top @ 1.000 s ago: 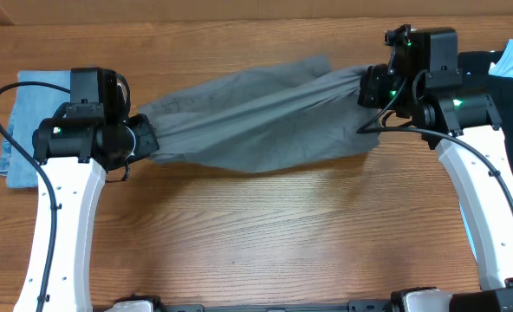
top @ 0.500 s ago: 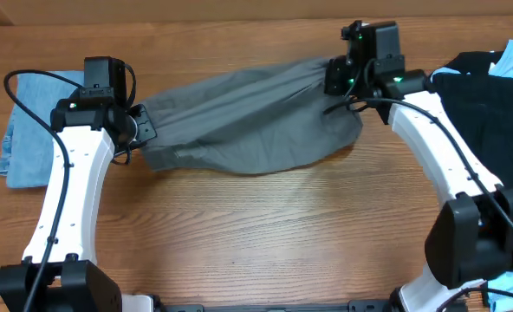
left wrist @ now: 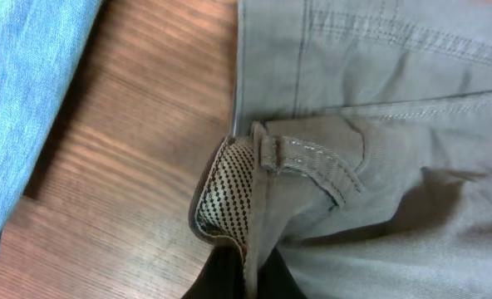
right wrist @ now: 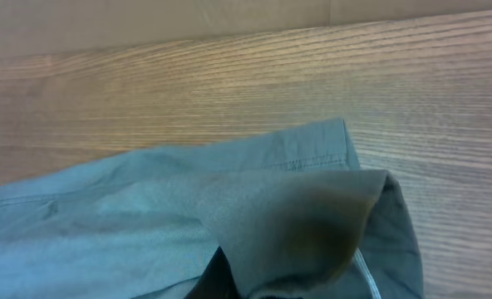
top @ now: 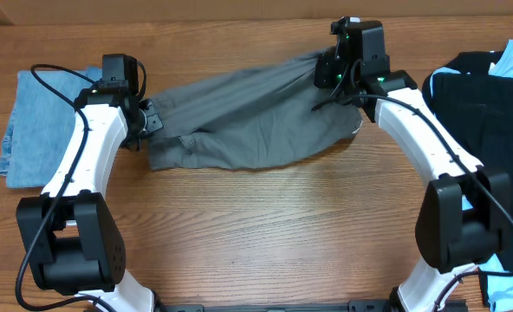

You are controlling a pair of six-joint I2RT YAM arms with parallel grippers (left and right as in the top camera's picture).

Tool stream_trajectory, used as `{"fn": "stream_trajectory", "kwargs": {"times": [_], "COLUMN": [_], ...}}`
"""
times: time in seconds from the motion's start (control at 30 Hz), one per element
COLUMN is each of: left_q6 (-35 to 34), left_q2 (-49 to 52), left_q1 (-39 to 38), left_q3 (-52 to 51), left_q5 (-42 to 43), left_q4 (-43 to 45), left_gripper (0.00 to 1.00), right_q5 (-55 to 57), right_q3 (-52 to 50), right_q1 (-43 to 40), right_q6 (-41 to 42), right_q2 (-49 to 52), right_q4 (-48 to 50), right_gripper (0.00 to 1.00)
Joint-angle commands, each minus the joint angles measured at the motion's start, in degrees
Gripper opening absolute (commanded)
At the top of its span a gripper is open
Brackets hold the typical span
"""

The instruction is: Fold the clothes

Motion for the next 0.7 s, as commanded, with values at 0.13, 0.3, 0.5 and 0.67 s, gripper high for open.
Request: {"fn": "stream_trajectory", "kwargs": {"times": [0.13, 0.3, 0.5, 0.67], "left_q6": [7.98, 11.85, 10.1, 11.34], "left_q2": [0.59, 0.28, 0.31, 3.45], "left_q1": [0.63, 0.61, 0.5, -0.48], "left_q3": [2.73, 15.61, 26.01, 19.43], "left_q5": [0.94, 6.91, 18.36, 19.32], "left_q4": [8.92, 2.6, -10.8, -9.55], "left_gripper": [1.0, 1.0, 0.22, 0.04], "right_q5": [1.46, 1.18, -1.79, -4.9], "right_q3": [1.86, 2.32, 2.32, 1.6], "right_q1": [-0.39, -0.98, -0.96, -0.96], "right_q6": [-0.42, -0.44, -0.46, -1.33], "right_q2": [3.5, 2.12, -4.04, -4.11], "right_q4": [11.54, 15.06, -0.33, -15.82], "right_gripper": [0.84, 1.0, 0.84, 0.04]}}
